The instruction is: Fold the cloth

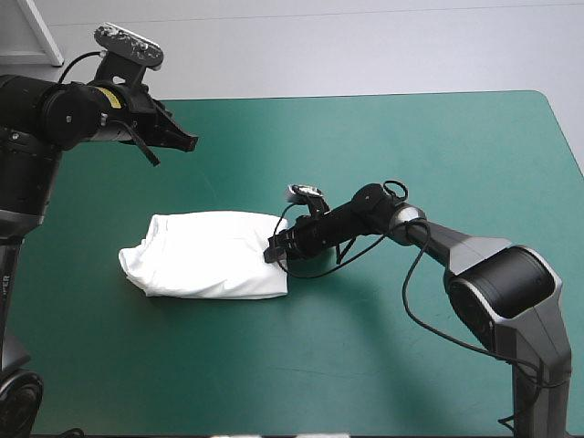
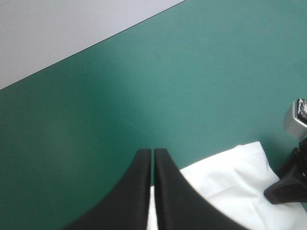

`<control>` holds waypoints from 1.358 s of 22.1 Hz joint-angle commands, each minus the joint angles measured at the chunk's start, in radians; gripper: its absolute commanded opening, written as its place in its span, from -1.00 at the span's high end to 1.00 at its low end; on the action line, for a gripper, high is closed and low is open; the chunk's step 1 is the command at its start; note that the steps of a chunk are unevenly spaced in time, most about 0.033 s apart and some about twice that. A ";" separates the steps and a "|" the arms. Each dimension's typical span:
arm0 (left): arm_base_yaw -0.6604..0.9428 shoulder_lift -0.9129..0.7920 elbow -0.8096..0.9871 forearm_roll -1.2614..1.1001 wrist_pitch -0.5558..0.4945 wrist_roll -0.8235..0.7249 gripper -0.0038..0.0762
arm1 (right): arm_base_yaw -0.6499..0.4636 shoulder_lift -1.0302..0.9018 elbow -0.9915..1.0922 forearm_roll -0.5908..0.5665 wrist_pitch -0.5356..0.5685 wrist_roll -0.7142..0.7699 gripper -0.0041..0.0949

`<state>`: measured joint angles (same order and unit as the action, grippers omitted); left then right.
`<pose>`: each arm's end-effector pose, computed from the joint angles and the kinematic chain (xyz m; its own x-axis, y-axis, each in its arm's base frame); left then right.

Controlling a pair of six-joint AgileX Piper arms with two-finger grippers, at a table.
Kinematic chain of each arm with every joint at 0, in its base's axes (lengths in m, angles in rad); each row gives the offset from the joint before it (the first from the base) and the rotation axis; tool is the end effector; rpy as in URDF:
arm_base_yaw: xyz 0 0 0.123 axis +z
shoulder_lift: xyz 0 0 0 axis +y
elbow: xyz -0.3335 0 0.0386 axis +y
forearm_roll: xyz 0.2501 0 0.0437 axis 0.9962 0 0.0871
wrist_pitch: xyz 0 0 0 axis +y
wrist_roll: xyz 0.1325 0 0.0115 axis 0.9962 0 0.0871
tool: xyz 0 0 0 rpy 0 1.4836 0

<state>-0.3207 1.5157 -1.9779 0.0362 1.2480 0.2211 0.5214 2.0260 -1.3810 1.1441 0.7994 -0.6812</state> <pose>0.3111 -0.0985 0.5232 -0.5269 0.4178 -0.7402 0.4229 0.8843 0.1980 0.3601 0.3070 0.2076 -0.8915 -0.2441 -0.3817 -0.4502 0.5731 0.6848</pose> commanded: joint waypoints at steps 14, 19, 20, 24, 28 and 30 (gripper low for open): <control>-0.001 -0.032 -0.023 -0.015 0.036 0.002 0.86 | -0.555 -0.367 -0.043 -0.874 0.131 0.367 0.91; -0.001 -0.032 -0.023 -0.017 0.036 0.010 0.86 | -0.891 -0.418 -0.043 -0.938 0.212 0.375 0.91; -0.001 -0.032 -0.023 -0.017 0.036 0.010 0.86 | -0.909 -0.418 -0.041 -0.940 0.212 0.375 0.91; -0.001 -0.032 -0.023 -0.017 0.034 0.010 0.86 | -0.924 -0.418 -0.023 -0.952 0.193 0.383 0.81; -0.001 -0.034 -0.023 -0.012 0.024 0.010 0.86 | -0.924 -0.429 -0.023 -0.955 0.204 0.395 -0.31; -0.001 -0.046 -0.025 0.039 0.009 -0.025 0.86 | -0.924 -0.466 -0.029 -0.878 0.213 0.401 -0.60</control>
<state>-0.3207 1.5157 -1.9768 0.0410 1.2480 0.2284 -0.3962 1.6441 -1.3807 0.1947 1.0212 -0.2769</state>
